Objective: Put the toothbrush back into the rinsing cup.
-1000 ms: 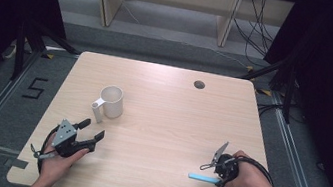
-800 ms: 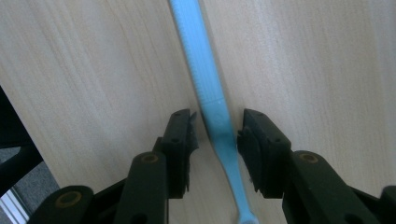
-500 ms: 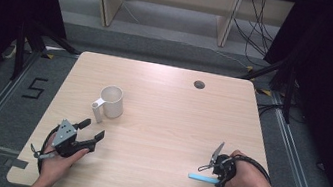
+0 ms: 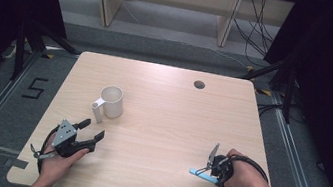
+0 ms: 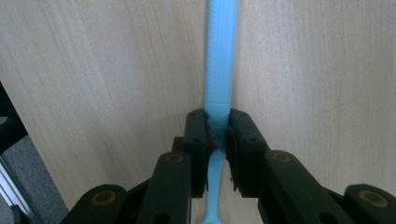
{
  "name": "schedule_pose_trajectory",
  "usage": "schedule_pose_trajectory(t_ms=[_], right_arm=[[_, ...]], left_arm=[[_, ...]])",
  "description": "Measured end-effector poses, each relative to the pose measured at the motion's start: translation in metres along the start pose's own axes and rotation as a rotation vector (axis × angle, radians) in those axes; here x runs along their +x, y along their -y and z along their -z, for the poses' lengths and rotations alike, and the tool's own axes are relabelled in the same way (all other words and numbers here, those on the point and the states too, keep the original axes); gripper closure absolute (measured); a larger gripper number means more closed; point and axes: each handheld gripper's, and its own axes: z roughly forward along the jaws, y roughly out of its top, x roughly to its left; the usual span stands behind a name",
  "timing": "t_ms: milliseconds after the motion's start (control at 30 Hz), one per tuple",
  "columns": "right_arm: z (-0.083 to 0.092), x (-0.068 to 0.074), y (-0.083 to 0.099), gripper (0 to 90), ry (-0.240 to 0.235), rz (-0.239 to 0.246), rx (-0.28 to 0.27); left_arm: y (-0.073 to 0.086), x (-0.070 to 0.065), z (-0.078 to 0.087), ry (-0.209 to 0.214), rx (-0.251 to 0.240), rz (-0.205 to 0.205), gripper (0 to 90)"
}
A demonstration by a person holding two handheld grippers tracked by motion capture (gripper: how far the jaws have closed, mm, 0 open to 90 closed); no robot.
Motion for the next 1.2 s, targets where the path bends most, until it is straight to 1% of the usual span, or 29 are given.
schedule_pose_trajectory(t_ms=[67, 100, 133, 200, 233, 300, 400, 433, 467, 500, 533, 567, 600, 633, 667, 733, 767, 800, 833, 867, 900, 933, 967, 1000, 1033, 1067, 1100, 1133, 1200], right_arm=[[0.0, 0.0, 0.0, 79.0, -0.006, 0.006, 0.0], [-0.001, -0.003, 0.0, 79.1, -0.009, 0.038, -0.015], [0.0, -0.003, 0.0, 79.2, -0.011, 0.024, -0.004], [0.0, -0.003, 0.0, 79.2, -0.013, 0.028, -0.009], [0.001, -0.003, 0.0, 79.3, -0.016, 0.011, -0.003], [0.0, -0.005, -0.001, 79.3, -0.02, 0.039, -0.012], [0.001, -0.003, 0.0, 79.4, -0.024, 0.016, -0.015], [0.002, -0.003, 0.0, 79.4, -0.02, 0.019, -0.017], [0.003, -0.004, -0.001, 79.4, -0.018, 0.047, -0.02], [0.004, -0.002, 0.0, 79.4, -0.017, 0.026, -0.016], [0.004, -0.004, 0.0, 79.4, -0.021, 0.05, -0.031], [0.007, -0.001, -0.001, 79.4, -0.017, 0.025, -0.022], [0.008, -0.002, -0.002, 79.4, -0.022, 0.047, -0.024], [0.01, 0.0, -0.002, 79.4, -0.016, 0.037, -0.025], [0.01, 0.0, -0.003, 79.4, -0.023, 0.053, -0.03], [0.012, 0.002, -0.003, 79.4, -0.017, 0.039, -0.027], [0.013, 0.002, -0.004, 79.4, -0.016, 0.062, -0.035], [0.015, 0.005, -0.007, 79.4, -0.02, 0.055, -0.032], [0.017, 0.006, -0.008, 79.4, -0.019, 0.059, -0.028], [0.017, 0.006, -0.008, 79.4, -0.019, 0.059, -0.028], [0.019, 0.007, -0.012, 79.4, -0.019, 0.087, -0.027], [0.02, 0.007, -0.015, 79.4, -0.013, 0.104, -0.027], [0.022, 0.01, -0.017, 79.4, -0.012, 0.088, -0.025], [0.023, 0.01, -0.019, 79.4, -0.009, 0.104, -0.029], [0.024, 0.011, -0.022, 79.4, -0.012, 0.102, -0.027], [0.024, 0.011, -0.022, 79.4, -0.012, 0.102, -0.027], [0.026, 0.011, -0.027, 79.4, -0.008, 0.151, -0.042], [0.029, 0.015, -0.028, 79.4, -0.004, 0.111, -0.034], [0.029, 0.014, -0.031, 79.4, -0.01, 0.126, -0.047]], left_arm=[[0.0, 0.0, 0.0, 0.0, 0.001, -0.003, 28.1], [0.0, 0.0, 0.0, 0.0, 0.001, -0.003, 28.1], [0.0, 0.0, 0.0, 0.001, 0.001, -0.003, 28.1], [0.0, 0.0, 0.0, 0.001, 0.001, -0.003, 28.1], [0.0, 0.0, 0.0, 0.002, 0.002, -0.001, 28.1], [0.0, 0.0, 0.0, 0.004, 0.002, -0.001, 28.2], [0.0, 0.0, -0.001, 0.01, 0.003, -0.004, 28.4], [0.0, 0.0, -0.001, 0.01, 0.004, -0.005, 28.6], [0.0, 0.0, -0.001, 0.011, 0.004, -0.005, 28.7], [0.0, 0.0, -0.003, 0.016, -0.011, -0.008, 28.8], [0.0, 0.0, -0.002, 0.016, -0.003, -0.007, 28.8], [0.0, 0.0, -0.001, 0.014, 0.007, -0.007, 28.9], [0.0, 0.0, -0.001, 0.014, 0.007, -0.007, 29.1], [-0.001, 0.0, -0.002, 0.018, 0.011, -0.008, 29.2], [0.0, 0.0, -0.003, 0.026, 0.002, -0.012, 29.3], [-0.001, 0.0, -0.002, 0.026, 0.017, -0.014, 29.7], [-0.003, -0.001, -0.001, 0.03, 0.018, -0.011, 29.7], [-0.005, -0.002, 0.0, 0.035, 0.015, -0.01, 30.1], [-0.01, -0.003, 0.003, 0.049, 0.017, -0.02, 30.2], [-0.01, -0.003, 0.003, 0.049, 0.017, -0.02, 30.4], [-0.014, -0.006, 0.002, 0.08, 0.011, -0.036, 30.7], [-0.017, -0.007, 0.003, 0.11, 0.023, -0.051, 31.0], [-0.019, -0.009, 0.004, 0.124, 0.053, -0.067, 31.5], [-0.02, -0.013, 0.005, 0.146, 0.068, -0.051, 32.2], [-0.022, -0.016, 0.005, 0.167, 0.082, -0.044, 33.1], [-0.022, -0.016, 0.005, 0.167, 0.082, -0.044, 33.7], [-0.025, -0.022, 0.006, 0.199, 0.107, -0.037, 34.1], [-0.027, -0.024, 0.006, 0.219, 0.109, -0.047, 34.3], [-0.029, -0.027, 0.005, 0.228, 0.117, -0.057, 34.7]])
